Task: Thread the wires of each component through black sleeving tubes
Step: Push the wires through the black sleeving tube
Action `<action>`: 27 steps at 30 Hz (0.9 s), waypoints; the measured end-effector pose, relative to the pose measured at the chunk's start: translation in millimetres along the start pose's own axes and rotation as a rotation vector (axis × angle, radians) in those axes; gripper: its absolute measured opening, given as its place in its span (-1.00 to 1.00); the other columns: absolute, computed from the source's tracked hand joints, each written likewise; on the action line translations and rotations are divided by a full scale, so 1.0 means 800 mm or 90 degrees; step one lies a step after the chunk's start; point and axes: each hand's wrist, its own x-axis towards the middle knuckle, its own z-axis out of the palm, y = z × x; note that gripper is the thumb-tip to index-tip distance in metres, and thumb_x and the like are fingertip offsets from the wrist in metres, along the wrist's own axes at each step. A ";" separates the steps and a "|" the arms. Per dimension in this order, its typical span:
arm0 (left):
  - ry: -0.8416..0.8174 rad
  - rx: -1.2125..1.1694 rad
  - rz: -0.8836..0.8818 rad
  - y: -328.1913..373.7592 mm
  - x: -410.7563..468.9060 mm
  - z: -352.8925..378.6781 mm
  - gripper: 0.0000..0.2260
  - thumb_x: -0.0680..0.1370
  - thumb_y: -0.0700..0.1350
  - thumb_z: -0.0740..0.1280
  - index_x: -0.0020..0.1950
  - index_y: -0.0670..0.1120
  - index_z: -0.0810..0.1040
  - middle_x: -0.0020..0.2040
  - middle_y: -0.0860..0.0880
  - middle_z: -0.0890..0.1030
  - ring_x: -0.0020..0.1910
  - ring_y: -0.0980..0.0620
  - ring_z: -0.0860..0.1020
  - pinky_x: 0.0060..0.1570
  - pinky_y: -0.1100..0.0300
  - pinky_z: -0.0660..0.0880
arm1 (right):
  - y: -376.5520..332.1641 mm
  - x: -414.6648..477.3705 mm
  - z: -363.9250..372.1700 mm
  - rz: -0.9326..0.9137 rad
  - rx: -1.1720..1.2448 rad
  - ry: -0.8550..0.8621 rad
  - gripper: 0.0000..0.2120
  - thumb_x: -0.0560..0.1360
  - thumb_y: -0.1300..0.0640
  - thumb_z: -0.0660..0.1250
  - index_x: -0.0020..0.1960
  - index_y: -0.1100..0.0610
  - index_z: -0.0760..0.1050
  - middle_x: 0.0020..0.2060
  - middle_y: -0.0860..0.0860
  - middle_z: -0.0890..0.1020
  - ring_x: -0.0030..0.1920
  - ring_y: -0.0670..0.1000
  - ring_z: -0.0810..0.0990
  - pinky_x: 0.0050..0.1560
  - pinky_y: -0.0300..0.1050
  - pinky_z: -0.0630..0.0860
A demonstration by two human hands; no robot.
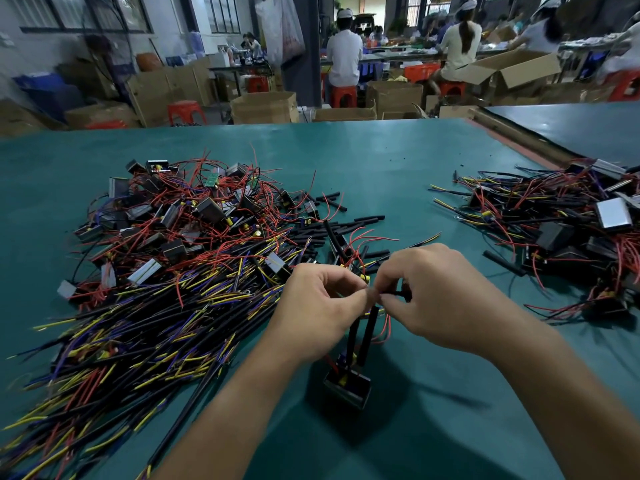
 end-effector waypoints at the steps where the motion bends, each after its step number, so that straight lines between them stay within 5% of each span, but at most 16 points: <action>1: 0.001 0.008 0.000 0.000 0.001 -0.001 -0.88 0.46 -0.21 0.48 -0.27 -0.18 0.65 -0.42 0.01 0.58 -0.44 0.14 0.45 -0.40 0.27 0.39 | 0.000 0.000 -0.001 -0.005 0.011 -0.004 -0.92 0.41 0.07 0.37 -0.17 -0.10 0.62 -0.31 -0.16 0.61 -0.25 -0.08 0.52 -0.17 -0.09 0.50; 8: -0.021 -0.016 -0.054 0.004 0.000 -0.002 -0.85 0.48 -0.19 0.46 -0.27 -0.22 0.64 -0.44 0.03 0.58 -0.49 0.18 0.44 -0.47 0.37 0.34 | 0.002 -0.001 -0.006 -0.026 0.048 -0.017 -0.88 0.44 0.08 0.38 -0.15 -0.13 0.65 -0.43 -0.26 0.48 -0.33 -0.24 0.45 -0.31 -0.43 0.21; 16: -0.030 -0.043 -0.121 0.004 0.001 -0.007 -0.83 0.49 -0.15 0.44 -0.18 -0.26 0.68 -0.43 0.02 0.60 -0.49 0.18 0.43 -0.48 0.36 0.35 | 0.001 -0.001 -0.004 -0.035 0.028 0.001 -0.91 0.45 0.07 0.40 -0.12 -0.11 0.66 -0.38 -0.24 0.52 -0.34 -0.24 0.42 -0.26 -0.29 0.30; 27: 0.000 -0.099 -0.128 0.002 0.000 -0.003 -0.87 0.46 -0.25 0.45 -0.29 -0.11 0.67 -0.43 0.00 0.60 -0.46 0.15 0.49 -0.42 0.33 0.39 | 0.000 -0.001 -0.003 -0.030 0.025 -0.008 -0.90 0.47 0.05 0.39 -0.10 -0.12 0.66 -0.48 -0.26 0.42 -0.38 -0.26 0.40 -0.33 -0.42 0.19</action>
